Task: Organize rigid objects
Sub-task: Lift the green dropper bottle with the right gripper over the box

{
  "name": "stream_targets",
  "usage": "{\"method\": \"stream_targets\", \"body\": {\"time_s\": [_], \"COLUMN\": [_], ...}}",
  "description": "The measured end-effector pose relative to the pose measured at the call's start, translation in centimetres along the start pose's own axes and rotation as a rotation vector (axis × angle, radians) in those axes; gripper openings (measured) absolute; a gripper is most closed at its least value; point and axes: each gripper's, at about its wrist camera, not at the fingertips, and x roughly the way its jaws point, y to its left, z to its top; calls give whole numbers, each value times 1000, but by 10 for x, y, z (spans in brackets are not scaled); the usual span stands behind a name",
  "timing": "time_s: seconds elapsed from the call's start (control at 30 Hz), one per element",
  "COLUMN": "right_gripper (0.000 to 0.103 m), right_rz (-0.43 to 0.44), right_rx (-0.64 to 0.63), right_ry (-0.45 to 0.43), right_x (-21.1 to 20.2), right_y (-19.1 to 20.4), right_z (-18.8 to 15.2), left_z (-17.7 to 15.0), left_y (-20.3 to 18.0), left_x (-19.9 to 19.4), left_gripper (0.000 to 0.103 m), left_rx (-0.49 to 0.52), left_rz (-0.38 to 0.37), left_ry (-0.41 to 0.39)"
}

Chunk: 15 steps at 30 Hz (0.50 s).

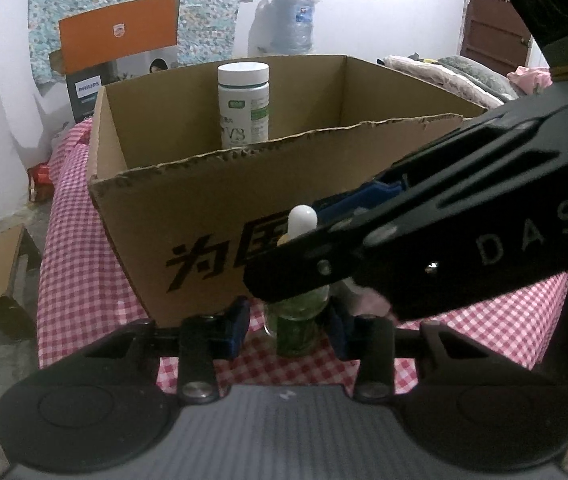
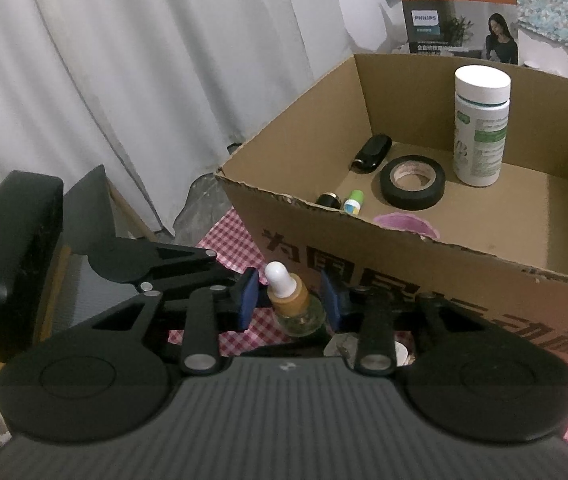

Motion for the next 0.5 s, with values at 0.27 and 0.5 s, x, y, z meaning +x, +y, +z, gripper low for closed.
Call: {"method": "stream_targets", "body": {"time_s": [0.27,0.5], "right_gripper": [27,21], "right_rz": [-2,8], "right_rx": [-7,-30], "right_ry": [4,-11], "right_x": [3,-6], "right_y": [-4,2], "right_z": [0,0], "left_z": [0,-1], "left_y": [-5,-9], "left_x": [3,-7], "left_gripper": [33,33], "left_rx": [6,1], "left_rz": [4,15], "left_ry": [-12,-26]}}
